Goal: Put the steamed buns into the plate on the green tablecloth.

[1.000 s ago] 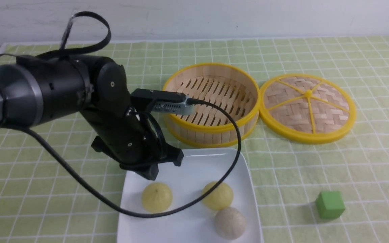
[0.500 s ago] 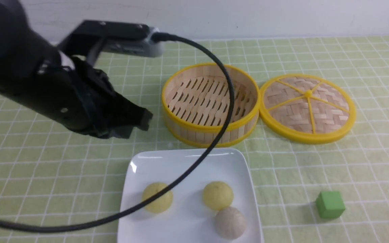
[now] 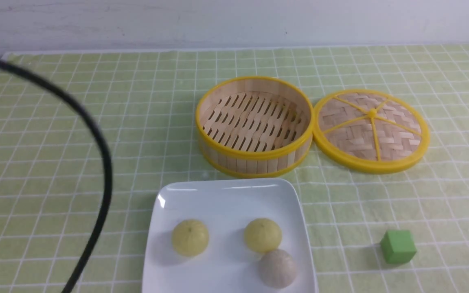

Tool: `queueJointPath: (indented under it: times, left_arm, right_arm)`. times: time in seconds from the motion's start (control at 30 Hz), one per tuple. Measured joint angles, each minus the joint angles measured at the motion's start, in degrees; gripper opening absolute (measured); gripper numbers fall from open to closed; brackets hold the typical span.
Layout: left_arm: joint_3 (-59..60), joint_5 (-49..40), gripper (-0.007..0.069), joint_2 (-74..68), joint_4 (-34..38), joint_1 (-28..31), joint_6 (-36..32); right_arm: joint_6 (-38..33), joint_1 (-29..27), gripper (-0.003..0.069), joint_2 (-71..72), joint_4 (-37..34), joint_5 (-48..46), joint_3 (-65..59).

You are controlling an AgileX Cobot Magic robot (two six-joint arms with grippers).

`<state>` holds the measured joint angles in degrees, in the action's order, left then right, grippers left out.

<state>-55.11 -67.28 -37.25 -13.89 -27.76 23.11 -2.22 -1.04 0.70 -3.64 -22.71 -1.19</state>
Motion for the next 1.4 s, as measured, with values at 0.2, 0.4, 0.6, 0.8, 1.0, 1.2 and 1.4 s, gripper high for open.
queueJointPath:
  times: [0.2, 0.4, 0.6, 0.8, 1.0, 1.2, 1.4]
  left_arm:
    - [12.47, 2.74, 0.0015, 11.07, -0.07, 0.0, 3.28]
    - [24.94, 23.39, 0.002, 20.1, -0.12, 0.0, 3.42]
    - [33.54, 44.75, 0.0027, 21.69, -0.38, 0.0, 3.42]
    - [37.82, 49.56, 0.0035, 21.76, -0.69, 0.0, 3.42]
    - [38.48, 44.79, 0.0036, 21.76, -1.72, 0.0, 3.42]
    - [39.51, 40.46, 0.0041, 21.76, -2.47, 0.0, 3.23]
    - [44.73, 43.48, 0.0048, 21.76, -0.76, 4.19, 1.95]
  right_arm:
    - [0.0, -0.38, 0.0134, 0.0, 0.02, 0.0, 0.0]
    - [0.0, -0.49, 0.0141, 0.0, 0.02, 0.0, 0.0]
    - [0.0, -0.49, 0.0146, 0.0, 0.02, 0.0, 0.0]
    - [-0.05, -0.49, 0.0153, 0.0, 0.08, -0.05, 0.0]
    - [-0.05, -0.49, 0.0163, 0.0, 0.08, -0.05, 0.0]
    - [-0.05, -0.49, 0.0171, 0.0, 0.08, -0.05, 0.0]
    - [-0.05, -0.49, 0.0177, 0.0, 0.08, -0.05, 0.0]
